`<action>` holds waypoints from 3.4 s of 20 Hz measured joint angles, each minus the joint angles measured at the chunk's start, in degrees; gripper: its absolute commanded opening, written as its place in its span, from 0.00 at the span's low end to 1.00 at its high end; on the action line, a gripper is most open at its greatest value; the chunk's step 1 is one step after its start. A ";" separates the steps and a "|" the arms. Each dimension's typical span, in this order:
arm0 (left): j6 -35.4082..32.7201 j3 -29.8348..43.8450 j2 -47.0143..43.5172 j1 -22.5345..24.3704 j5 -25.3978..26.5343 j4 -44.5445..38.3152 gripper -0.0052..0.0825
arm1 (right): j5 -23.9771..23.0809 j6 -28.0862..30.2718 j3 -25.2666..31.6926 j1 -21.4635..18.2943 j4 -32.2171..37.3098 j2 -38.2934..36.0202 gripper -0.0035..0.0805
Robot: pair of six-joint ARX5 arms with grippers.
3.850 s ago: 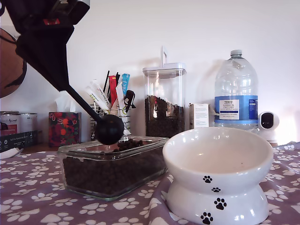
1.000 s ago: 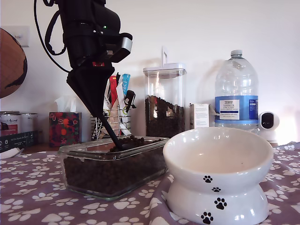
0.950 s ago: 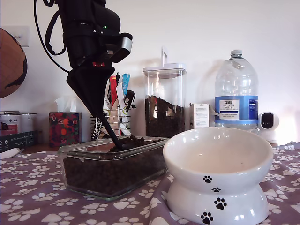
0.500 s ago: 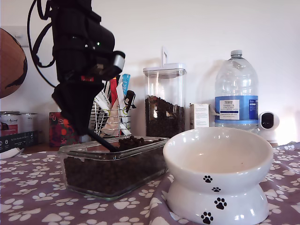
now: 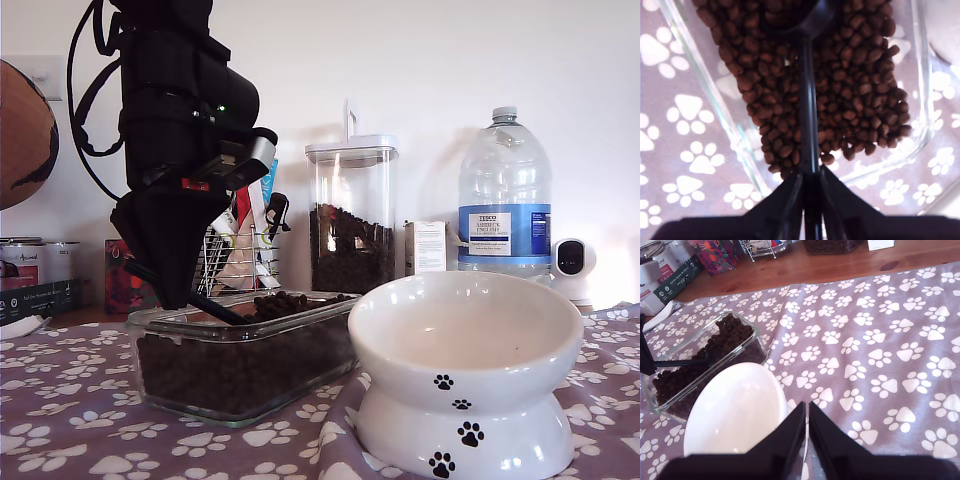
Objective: Measure one spoon of cat food and pour it into the food bowl
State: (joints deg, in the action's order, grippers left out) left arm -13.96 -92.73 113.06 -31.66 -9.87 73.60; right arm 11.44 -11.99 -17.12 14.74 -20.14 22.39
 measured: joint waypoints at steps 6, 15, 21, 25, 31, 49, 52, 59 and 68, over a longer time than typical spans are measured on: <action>1.81 1.05 0.00 -0.28 -0.11 -1.97 0.03 | 0.00 0.00 0.00 0.00 0.00 0.00 0.03; 4.22 5.88 -0.42 -0.52 -1.57 -5.97 0.03 | 0.00 0.00 0.00 0.00 0.00 0.00 0.03; 6.34 6.16 -0.63 -3.45 2.84 -9.01 0.03 | 0.00 0.00 0.00 0.00 -0.11 0.00 0.03; 6.38 6.16 -0.72 -3.89 4.04 -8.90 0.03 | 0.00 0.00 0.00 0.00 -0.44 0.00 0.03; 6.29 6.19 -1.18 -4.74 9.51 -8.15 0.03 | 0.00 0.00 0.00 0.00 -0.46 0.00 0.03; 7.63 7.56 -6.01 -5.07 12.57 -7.19 0.03 | 0.00 0.00 0.00 0.00 -0.48 0.00 0.03; 7.67 7.56 -6.86 -5.01 12.55 -5.97 0.03 | 0.00 0.00 0.00 0.00 -0.48 0.00 0.03; 7.82 7.56 -6.86 -5.73 12.39 -4.70 0.03 | 0.00 0.04 0.00 0.00 -0.48 0.00 0.03; 7.89 15.85 -16.02 -5.81 12.55 -10.62 0.03 | 0.00 0.07 0.00 0.00 -0.46 0.00 0.03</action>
State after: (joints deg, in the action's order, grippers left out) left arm -6.07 -76.88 97.03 -37.47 2.68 62.98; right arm 11.44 -11.92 -17.12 14.74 -20.60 22.39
